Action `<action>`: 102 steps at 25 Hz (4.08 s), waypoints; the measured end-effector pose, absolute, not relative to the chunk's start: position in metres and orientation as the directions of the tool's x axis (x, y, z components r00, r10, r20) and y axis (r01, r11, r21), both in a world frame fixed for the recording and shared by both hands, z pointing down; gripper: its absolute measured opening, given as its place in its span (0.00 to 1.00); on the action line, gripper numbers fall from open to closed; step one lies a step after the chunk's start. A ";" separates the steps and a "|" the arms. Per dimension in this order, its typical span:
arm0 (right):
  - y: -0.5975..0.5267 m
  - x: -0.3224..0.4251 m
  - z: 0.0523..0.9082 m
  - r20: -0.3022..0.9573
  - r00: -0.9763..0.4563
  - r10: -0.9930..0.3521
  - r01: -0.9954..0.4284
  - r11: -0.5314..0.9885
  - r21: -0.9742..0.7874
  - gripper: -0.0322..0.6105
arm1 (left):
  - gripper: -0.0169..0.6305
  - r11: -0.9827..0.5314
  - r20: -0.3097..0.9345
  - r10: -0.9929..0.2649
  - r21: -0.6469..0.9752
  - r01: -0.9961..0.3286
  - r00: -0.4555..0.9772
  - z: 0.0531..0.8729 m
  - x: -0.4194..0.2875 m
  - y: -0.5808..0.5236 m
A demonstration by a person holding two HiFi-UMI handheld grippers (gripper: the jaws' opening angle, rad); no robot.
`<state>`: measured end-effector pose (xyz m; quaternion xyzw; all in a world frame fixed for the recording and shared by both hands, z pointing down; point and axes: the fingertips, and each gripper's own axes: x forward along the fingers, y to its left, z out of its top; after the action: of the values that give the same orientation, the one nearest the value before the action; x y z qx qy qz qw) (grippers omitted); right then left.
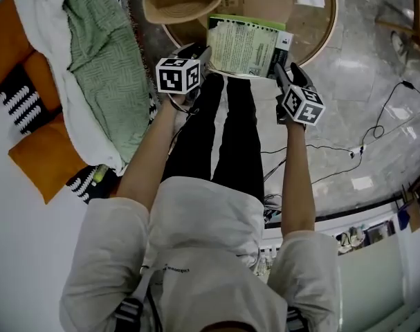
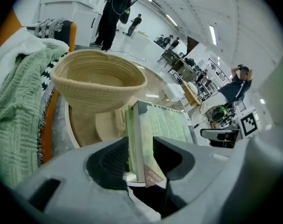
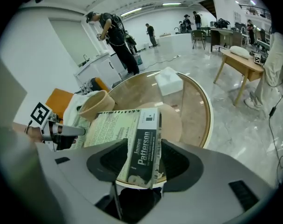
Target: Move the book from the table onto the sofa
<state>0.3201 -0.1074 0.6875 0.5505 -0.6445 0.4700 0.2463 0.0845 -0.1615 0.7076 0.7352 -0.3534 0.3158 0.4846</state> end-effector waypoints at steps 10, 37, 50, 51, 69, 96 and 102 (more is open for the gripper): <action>-0.125 0.317 0.716 0.813 -0.339 -0.474 -0.914 -0.040 -0.405 0.43 | 0.47 -0.276 0.809 -0.178 0.506 -0.818 0.560 0.727 0.108 -0.156; -0.131 0.291 0.697 0.817 -0.341 -0.465 -0.940 0.164 -0.299 0.43 | 0.39 -0.196 0.824 -0.338 0.411 -0.890 0.455 0.707 0.100 -0.138; -0.099 0.156 0.667 0.777 -0.458 -0.431 -0.864 0.421 -0.276 0.43 | 0.39 0.044 0.789 -0.524 0.400 -0.915 0.320 0.676 -0.029 -0.051; -0.095 0.142 0.666 0.778 -0.471 -0.416 -0.850 0.448 -0.275 0.43 | 0.39 0.071 0.788 -0.534 0.404 -0.912 0.307 0.676 -0.041 -0.041; 0.010 -0.097 0.665 0.760 -0.630 -0.159 -0.522 0.812 -0.263 0.43 | 0.39 0.488 0.753 -0.658 0.410 -0.771 -0.016 0.679 -0.229 0.148; 0.155 -0.355 0.732 0.781 -0.586 0.215 -0.034 0.957 -0.289 0.43 | 0.39 0.836 0.784 -0.529 0.419 -0.353 -0.323 0.745 -0.381 0.346; 0.177 -0.394 0.758 0.782 -0.554 0.285 0.049 0.949 -0.312 0.43 | 0.39 0.873 0.801 -0.484 0.415 -0.256 -0.352 0.766 -0.401 0.370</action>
<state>-0.3939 0.1772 0.7577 -0.0959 -0.8720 0.1277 0.4626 -0.4013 0.3702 0.7662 0.2271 -0.8148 -0.1092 0.5221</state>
